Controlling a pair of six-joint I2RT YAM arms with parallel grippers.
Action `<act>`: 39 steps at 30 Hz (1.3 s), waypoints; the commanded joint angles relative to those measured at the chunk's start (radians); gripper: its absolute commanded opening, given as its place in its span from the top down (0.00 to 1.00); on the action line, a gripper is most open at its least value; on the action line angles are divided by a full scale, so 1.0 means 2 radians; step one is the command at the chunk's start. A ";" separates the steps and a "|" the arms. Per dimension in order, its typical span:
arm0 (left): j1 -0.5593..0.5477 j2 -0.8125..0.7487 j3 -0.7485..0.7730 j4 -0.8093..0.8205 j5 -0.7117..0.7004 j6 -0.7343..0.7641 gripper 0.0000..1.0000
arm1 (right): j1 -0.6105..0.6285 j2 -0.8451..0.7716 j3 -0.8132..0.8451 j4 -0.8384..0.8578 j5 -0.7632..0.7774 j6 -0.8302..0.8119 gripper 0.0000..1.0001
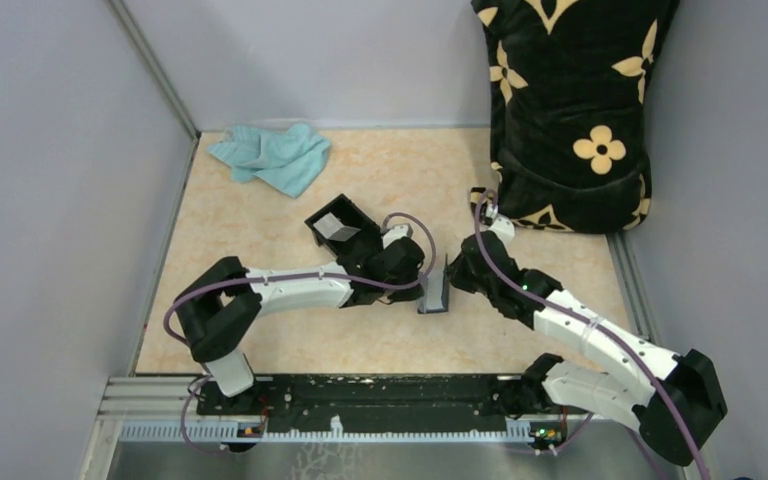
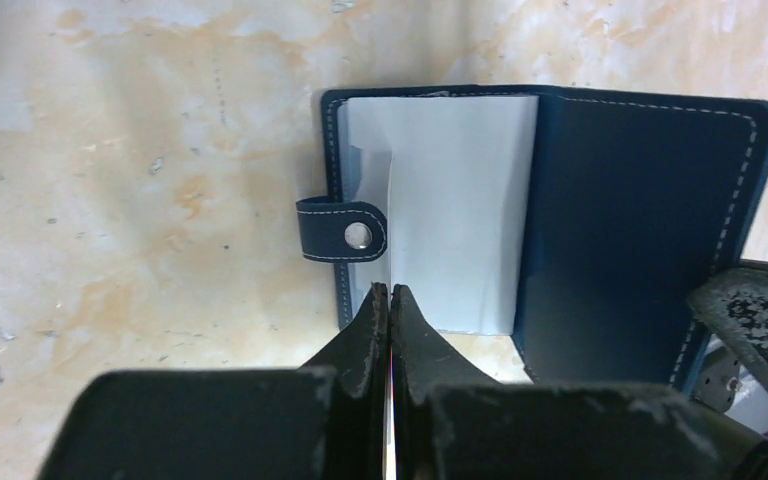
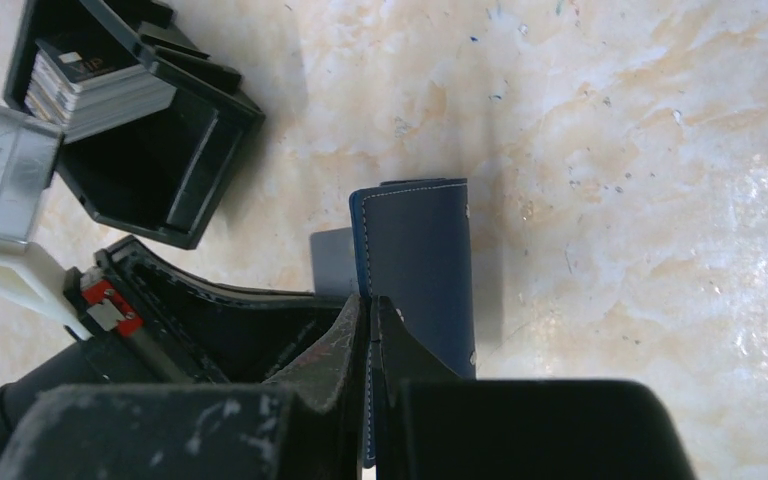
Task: Put the credit cards into the card holder
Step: Open the card holder at the center of the board.
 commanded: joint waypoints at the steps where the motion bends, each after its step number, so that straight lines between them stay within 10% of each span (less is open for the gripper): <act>1: -0.001 -0.019 -0.017 -0.010 -0.028 -0.008 1.00 | -0.001 -0.017 -0.013 0.019 0.005 0.006 1.00; 39: 0.019 -0.037 -0.050 0.020 -0.003 0.005 1.00 | -0.027 -0.040 -0.071 0.022 -0.009 -0.006 1.00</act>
